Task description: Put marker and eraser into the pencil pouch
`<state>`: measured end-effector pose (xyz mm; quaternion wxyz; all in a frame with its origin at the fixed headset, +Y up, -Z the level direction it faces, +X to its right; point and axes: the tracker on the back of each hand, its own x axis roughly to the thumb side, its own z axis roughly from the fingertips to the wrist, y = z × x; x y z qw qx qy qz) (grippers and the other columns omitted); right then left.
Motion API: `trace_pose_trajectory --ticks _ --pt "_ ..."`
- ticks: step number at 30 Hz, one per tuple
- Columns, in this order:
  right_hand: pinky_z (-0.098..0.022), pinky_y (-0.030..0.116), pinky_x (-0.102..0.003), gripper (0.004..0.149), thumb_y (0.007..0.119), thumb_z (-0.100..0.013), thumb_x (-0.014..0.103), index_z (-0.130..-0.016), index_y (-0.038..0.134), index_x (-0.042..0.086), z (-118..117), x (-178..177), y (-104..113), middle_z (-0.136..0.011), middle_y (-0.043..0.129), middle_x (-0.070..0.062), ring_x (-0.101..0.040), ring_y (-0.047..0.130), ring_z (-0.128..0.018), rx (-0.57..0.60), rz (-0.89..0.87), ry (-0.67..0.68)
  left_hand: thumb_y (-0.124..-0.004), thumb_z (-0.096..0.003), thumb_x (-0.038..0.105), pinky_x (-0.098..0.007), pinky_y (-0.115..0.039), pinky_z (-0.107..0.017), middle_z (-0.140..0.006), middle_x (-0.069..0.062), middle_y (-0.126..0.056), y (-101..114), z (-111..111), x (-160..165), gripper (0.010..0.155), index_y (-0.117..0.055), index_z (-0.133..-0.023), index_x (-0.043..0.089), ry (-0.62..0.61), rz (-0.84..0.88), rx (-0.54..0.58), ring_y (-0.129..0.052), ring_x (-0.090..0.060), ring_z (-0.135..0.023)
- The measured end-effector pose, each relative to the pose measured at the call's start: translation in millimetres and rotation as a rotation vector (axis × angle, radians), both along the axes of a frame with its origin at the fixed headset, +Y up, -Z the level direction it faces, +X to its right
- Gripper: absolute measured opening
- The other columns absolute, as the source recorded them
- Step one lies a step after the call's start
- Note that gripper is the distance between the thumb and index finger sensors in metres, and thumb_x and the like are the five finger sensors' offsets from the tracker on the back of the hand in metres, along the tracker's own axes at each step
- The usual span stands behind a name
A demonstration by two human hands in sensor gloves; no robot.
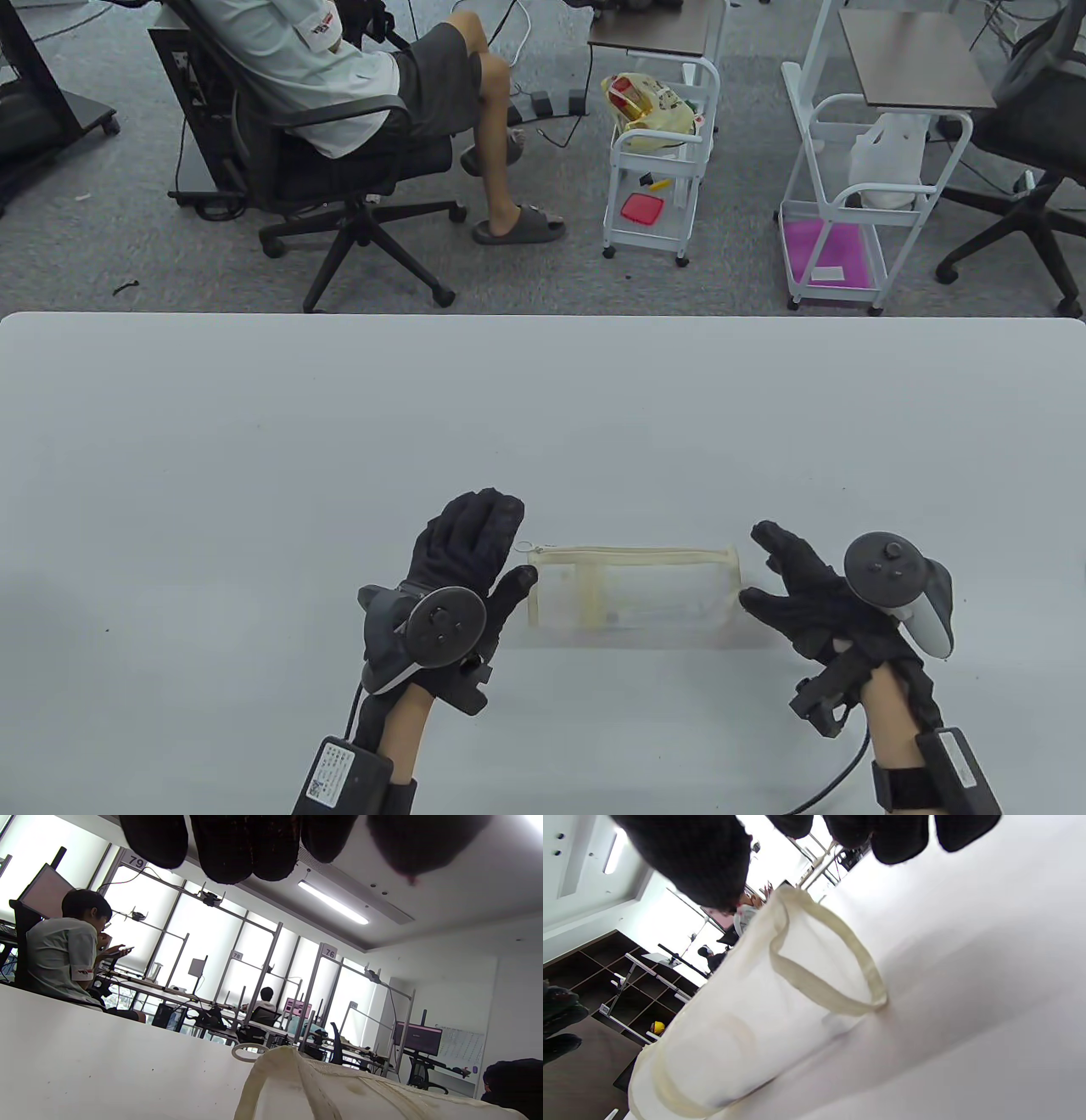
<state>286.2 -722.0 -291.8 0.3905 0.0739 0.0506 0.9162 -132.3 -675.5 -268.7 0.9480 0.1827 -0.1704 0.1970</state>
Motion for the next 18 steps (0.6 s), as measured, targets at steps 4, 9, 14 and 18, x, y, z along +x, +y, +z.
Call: trace_pose_trajectory --ticks 4,9,14,18 --pt "-0.070 0.040 -0.070 0.088 0.082 -0.045 0.046 -0.114 0.034 0.019 13.2 -1.4 25.5 -0.118 0.029 -0.019 -0.055 0.035 -0.109 0.244 0.101 -0.044 -0.066 -0.0416 0.058 -0.057 -0.062 -0.077 -0.121 -0.005 -0.056 -0.1 0.8 3.5 0.076 -0.047 -0.111 0.033 -0.013 -0.012 -0.009 -0.064 -0.033 -0.110" --pt "-0.072 0.032 -0.069 0.095 0.078 -0.045 0.053 -0.113 0.020 0.022 31.4 -19.8 46.6 -0.117 0.014 -0.016 -0.053 0.022 -0.111 0.448 0.165 -0.008 -0.066 -0.0413 0.060 -0.059 -0.055 -0.079 -0.124 -0.007 -0.044 2.0 5.2 9.3 0.082 -0.038 -0.113 0.032 -0.046 -0.016 -0.011 -0.053 -0.036 -0.114" --pt "-0.072 0.033 -0.069 0.096 0.074 -0.045 0.057 -0.113 0.017 0.022 41.7 -41.3 52.9 -0.117 0.012 -0.017 -0.053 0.023 -0.110 0.539 0.226 0.051 -0.066 -0.0406 0.062 -0.060 -0.053 -0.080 -0.125 -0.007 -0.041 5.8 11.3 14.1 0.085 -0.035 -0.113 0.031 -0.063 -0.028 0.019 -0.049 -0.036 -0.115" --pt "-0.072 0.034 -0.069 0.095 0.074 -0.045 0.057 -0.113 0.019 0.021 42.7 -50.5 50.1 -0.117 0.015 -0.017 -0.053 0.026 -0.111 0.546 0.247 0.078 -0.066 -0.0406 0.062 -0.060 -0.053 -0.080 -0.125 -0.007 -0.041 7.2 13.5 16.8 0.085 -0.035 -0.113 0.031 -0.073 -0.024 0.027 -0.049 -0.036 -0.115"
